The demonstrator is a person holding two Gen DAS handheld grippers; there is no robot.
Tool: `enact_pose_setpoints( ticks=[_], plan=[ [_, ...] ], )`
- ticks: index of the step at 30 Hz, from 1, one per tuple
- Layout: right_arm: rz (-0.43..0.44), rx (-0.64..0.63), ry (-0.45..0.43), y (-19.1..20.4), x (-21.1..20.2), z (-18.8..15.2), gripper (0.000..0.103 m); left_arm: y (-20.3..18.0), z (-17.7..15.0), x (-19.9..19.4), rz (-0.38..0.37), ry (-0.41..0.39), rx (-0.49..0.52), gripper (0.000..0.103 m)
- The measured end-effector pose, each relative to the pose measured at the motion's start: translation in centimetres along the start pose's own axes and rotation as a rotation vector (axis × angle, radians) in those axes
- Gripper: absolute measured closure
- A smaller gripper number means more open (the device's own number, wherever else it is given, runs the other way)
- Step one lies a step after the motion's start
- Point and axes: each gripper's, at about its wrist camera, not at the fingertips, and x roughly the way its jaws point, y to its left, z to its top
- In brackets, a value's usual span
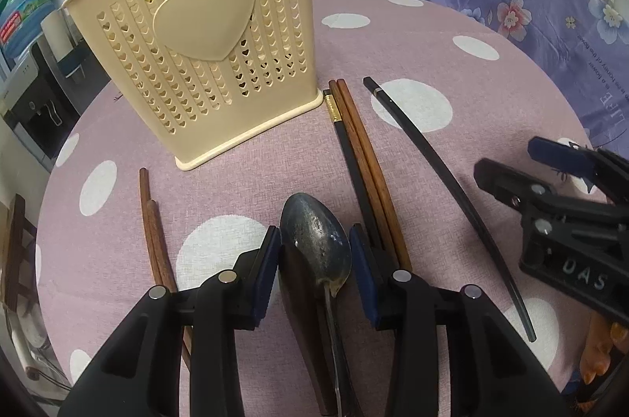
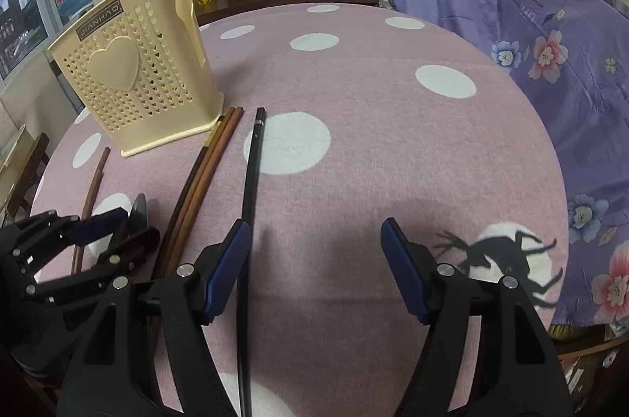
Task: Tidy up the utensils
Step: 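Close the left tool on the steel spoon, then move the right tool toward the black chopstick while the left tool holds the spoon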
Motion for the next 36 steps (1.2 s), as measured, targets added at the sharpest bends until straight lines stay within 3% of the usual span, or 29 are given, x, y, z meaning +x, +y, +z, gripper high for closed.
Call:
enact_pose_setpoints(
  ticks=[7,14,23,28,36],
  plan=[
    [-0.006,-0.030,-0.019,0.7,-0.3,1.1,0.034,0.2,-0.2,0.0,0.003,-0.003,0.001,0.065],
    [-0.004,-0.024,-0.004,0.7,-0.1,0.6,0.034,0.8,-0.9,-0.3,0.010,-0.012,-0.028,0.049],
    [0.003,-0.020,-0.006,0.6,-0.1,0.5,0.034,1.3,-1.5,-1.1,0.003,-0.022,-0.074,0.049],
    [0.009,-0.012,-0.003,0.5,-0.1,0.5,0.034,1.2,-1.1,-0.4,0.020,-0.002,-0.067,0.049],
    [0.008,-0.009,-0.009,0.4,-0.5,0.4,0.034,0.7,0.5,0.7,-0.022,0.012,-0.039,0.050]
  ],
)
